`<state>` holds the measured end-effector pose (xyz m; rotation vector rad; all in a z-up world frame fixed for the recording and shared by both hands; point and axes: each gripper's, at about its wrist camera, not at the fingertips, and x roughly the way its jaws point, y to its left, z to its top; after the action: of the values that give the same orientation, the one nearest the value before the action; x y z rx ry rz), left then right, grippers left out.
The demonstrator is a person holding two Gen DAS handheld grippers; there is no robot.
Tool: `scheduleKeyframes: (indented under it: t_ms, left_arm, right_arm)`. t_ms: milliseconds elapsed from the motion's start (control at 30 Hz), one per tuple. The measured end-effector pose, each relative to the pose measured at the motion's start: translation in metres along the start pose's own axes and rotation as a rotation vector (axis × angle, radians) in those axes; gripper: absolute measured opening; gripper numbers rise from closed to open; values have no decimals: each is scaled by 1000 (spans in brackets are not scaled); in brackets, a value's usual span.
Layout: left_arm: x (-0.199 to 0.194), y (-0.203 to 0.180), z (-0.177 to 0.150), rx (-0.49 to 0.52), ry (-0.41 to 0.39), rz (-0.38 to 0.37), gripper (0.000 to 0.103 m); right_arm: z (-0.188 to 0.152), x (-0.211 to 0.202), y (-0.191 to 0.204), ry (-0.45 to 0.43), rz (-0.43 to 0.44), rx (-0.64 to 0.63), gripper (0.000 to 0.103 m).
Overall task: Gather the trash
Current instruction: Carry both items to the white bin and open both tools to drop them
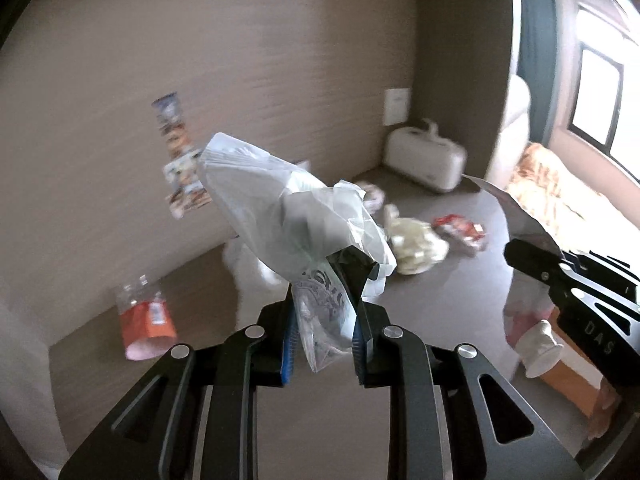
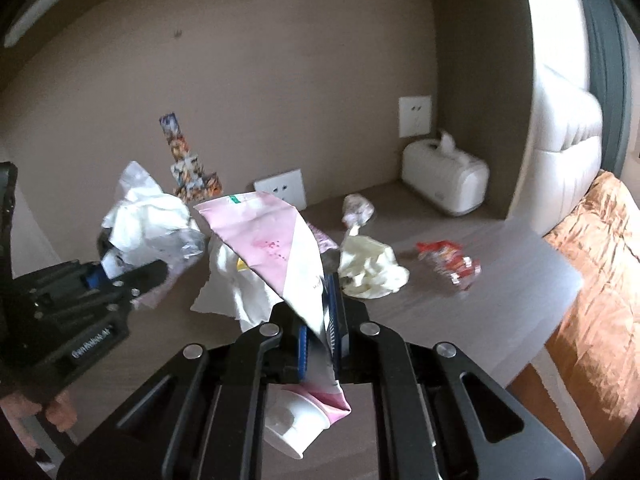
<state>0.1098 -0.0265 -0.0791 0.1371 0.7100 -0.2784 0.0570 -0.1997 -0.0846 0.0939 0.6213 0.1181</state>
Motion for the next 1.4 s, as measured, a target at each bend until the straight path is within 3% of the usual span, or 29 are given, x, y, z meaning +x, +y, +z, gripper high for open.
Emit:
scheduleKeyframes:
  t_ms: [267, 467, 767, 1100, 1400]
  left_arm:
    - [-5, -84, 1, 94, 1, -113, 22]
    - [2, -162, -8, 193, 34, -235, 22]
    - [39, -275, -50, 336, 170, -390, 22]
    - [129, -345, -129, 441, 352, -528, 22]
    - [256, -402, -241, 560, 510, -613, 22]
  right_arm:
    - [-14, -50, -59, -28, -92, 42, 10]
    - [-48, -80, -121, 12, -197, 129, 10]
    - [-114, -94, -197, 102, -308, 271, 10]
    - [-194, -49, -262, 211, -321, 368, 10]
    - [-298, 49, -328, 311, -318, 440, 10]
